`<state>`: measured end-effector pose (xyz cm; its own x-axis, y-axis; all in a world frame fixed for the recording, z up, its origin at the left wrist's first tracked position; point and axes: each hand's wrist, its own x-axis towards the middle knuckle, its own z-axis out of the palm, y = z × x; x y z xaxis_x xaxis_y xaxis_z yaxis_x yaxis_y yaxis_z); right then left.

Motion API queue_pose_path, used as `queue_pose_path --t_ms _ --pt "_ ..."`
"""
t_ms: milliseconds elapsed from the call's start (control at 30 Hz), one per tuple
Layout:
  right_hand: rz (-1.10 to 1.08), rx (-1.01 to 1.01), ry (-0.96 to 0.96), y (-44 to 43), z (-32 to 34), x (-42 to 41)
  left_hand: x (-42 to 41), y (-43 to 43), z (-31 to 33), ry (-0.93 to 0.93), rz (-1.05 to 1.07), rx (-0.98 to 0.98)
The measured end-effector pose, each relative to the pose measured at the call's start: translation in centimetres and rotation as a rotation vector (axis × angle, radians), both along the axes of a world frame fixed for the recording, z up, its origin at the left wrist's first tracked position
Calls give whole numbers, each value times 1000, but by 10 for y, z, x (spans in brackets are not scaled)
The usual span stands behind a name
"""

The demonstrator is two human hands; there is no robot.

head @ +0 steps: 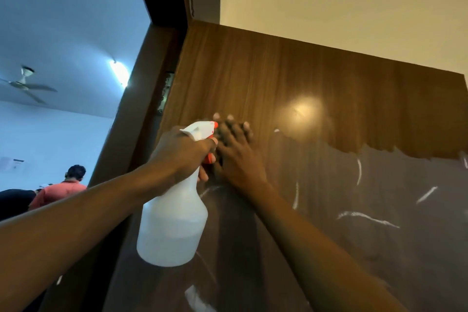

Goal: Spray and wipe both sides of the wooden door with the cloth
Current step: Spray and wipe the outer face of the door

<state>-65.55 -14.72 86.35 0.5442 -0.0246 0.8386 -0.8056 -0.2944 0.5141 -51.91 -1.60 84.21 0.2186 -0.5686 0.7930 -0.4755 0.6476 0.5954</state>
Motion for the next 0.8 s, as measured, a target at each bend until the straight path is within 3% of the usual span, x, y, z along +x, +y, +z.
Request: queue_pose_path --t_ms 100,233,367,433,567,700,800 --pt "25 -42 14 -9 -61 -54 -19 -8 -8 4 -13 47" --pt "0 -36 -192 -8 -99 -155 -47 -18 -32 -203 61 44" --pt "-68 94 -526 -2 -61 -197 -71 -20 -42 -230 100 87" --pt "-64 103 -566 2 -19 -177 -79 -21 -39 -149 20 97" --pt "1 68 -356 -1 23 -117 -96 -23 -29 -51 -36 111" --pt "33 -1 -58 -14 -41 -133 -116 -19 -28 13 -14 131" --pt "28 -13 -89 -21 -82 -205 -132 -17 -30 -30 -53 142"
